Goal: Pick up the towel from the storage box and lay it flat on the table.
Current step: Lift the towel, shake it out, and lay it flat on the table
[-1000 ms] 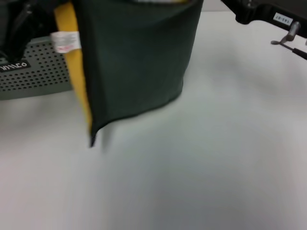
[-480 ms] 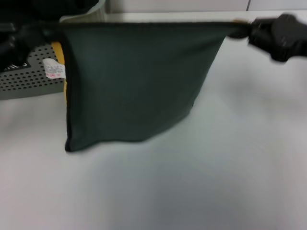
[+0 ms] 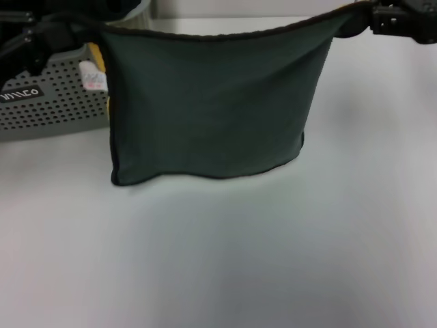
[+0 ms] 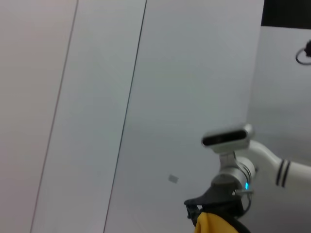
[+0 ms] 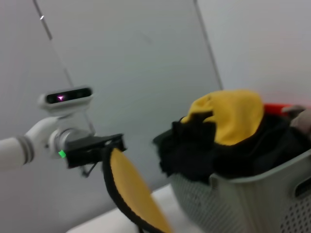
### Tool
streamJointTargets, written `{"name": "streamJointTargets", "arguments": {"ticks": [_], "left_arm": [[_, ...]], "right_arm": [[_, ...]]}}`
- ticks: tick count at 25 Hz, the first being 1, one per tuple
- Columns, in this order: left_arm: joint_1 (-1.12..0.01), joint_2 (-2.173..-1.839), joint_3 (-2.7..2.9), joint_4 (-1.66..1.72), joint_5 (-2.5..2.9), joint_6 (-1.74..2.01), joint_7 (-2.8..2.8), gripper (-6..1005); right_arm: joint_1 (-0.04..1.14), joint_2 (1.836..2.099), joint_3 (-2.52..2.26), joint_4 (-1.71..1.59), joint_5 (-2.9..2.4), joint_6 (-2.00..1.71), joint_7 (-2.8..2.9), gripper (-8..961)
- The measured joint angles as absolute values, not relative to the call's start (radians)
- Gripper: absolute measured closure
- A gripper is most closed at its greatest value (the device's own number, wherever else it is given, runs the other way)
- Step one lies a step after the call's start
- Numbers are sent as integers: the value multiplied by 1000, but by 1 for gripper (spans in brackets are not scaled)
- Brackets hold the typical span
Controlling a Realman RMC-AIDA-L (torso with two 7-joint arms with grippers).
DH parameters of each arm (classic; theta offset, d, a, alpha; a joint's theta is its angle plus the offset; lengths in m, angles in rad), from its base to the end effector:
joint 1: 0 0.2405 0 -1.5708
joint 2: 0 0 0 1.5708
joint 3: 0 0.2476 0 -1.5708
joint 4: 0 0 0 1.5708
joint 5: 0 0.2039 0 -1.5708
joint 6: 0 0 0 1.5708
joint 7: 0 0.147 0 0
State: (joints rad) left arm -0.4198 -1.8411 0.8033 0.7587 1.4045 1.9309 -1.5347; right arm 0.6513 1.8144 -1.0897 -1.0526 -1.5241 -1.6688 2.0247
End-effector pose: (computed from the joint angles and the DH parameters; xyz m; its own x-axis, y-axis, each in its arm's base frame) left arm -0.2240 0.2986 0.1361 0.6210 0.1317 0.7727 0.2957 -0.9523 -0.0754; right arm 0.1177 0.3621 0.1093 0.8069 -0.3048 -0.5060 -0.3319 -0.9425 0.0385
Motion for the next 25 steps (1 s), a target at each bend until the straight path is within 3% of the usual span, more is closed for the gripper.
{"name": "streamJointTargets", "arguments": {"ticks": [6,9,14,16,17,25], "left_arm": [[-442,-1832,777,782,1410,1930,-1563,972],[-440,-1830,763,800,1410,1929,-1579,972],[-435,-1830,760,813,1409,1929,-1590,971],[-435,-1832,760,812,1410,1930,-1589,971],[-435,-1833,760,809,1410,1930,-1587,971],[-437,-1838,767,802,1425,1944,-1580,970]], "right_arm": [[778,1732,-1036,-994,-1601,-1775,2118,941],[820,1719,-999,-980,-1666,-1811,2132,941],[830,1731,-987,-1031,-1711,-1815,2099,941],[833,1742,-987,-1052,-1728,-1814,2086,941],[845,1761,-979,-1075,-1760,-1800,2060,941],[846,1801,-979,-1090,-1775,-1783,2027,941]]}}
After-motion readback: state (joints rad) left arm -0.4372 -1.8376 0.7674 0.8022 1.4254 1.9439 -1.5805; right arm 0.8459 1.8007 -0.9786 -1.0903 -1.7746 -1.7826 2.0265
